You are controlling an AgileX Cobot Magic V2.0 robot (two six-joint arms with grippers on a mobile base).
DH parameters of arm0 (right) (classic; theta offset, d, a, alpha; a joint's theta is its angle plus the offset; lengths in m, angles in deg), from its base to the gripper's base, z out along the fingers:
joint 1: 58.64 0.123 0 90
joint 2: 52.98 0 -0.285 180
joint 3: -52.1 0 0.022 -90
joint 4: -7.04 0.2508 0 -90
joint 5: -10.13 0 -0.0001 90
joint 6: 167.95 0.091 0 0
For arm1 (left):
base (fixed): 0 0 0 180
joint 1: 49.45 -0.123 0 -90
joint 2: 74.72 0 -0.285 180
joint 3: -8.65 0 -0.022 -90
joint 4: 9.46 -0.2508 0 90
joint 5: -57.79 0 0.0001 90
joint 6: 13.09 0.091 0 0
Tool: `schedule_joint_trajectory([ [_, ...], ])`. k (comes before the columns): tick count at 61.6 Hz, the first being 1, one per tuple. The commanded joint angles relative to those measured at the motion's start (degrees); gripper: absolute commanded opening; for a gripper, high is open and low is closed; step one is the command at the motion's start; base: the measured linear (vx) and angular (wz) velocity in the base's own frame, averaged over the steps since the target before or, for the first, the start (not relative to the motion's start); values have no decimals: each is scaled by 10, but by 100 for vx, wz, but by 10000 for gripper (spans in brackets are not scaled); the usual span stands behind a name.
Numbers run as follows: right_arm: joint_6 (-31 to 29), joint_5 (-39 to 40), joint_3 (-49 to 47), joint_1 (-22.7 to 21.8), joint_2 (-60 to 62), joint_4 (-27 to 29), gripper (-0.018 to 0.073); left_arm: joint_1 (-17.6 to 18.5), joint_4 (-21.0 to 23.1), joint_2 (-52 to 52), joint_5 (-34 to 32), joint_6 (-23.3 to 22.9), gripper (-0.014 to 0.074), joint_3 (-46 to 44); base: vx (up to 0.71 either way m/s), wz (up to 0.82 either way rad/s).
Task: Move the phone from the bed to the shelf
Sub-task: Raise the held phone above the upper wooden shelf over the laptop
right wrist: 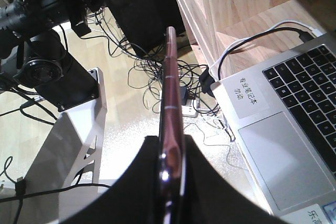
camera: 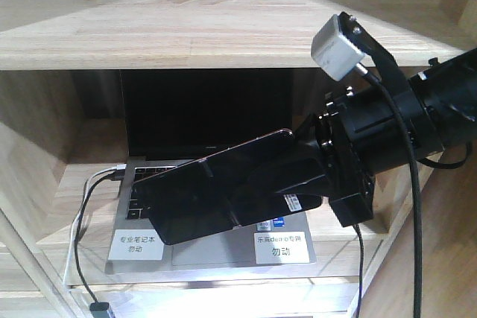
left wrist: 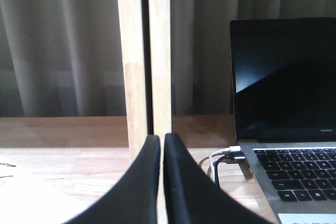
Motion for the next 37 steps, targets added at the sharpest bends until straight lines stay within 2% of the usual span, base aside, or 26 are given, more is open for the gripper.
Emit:
schedule_joint_trajectory([
  [1,-3,-29,-16,-1,17,47,-2,4,6,4,-41,-5,1,-14,0,0],
  [14,-2,-30,-33,-1,17,66,-2,4,6,4,-41,-5,1,-14,0,0],
  [37,52,9,-192,-1,8,73,-2,4,6,4,-41,-5,1,-14,0,0],
])
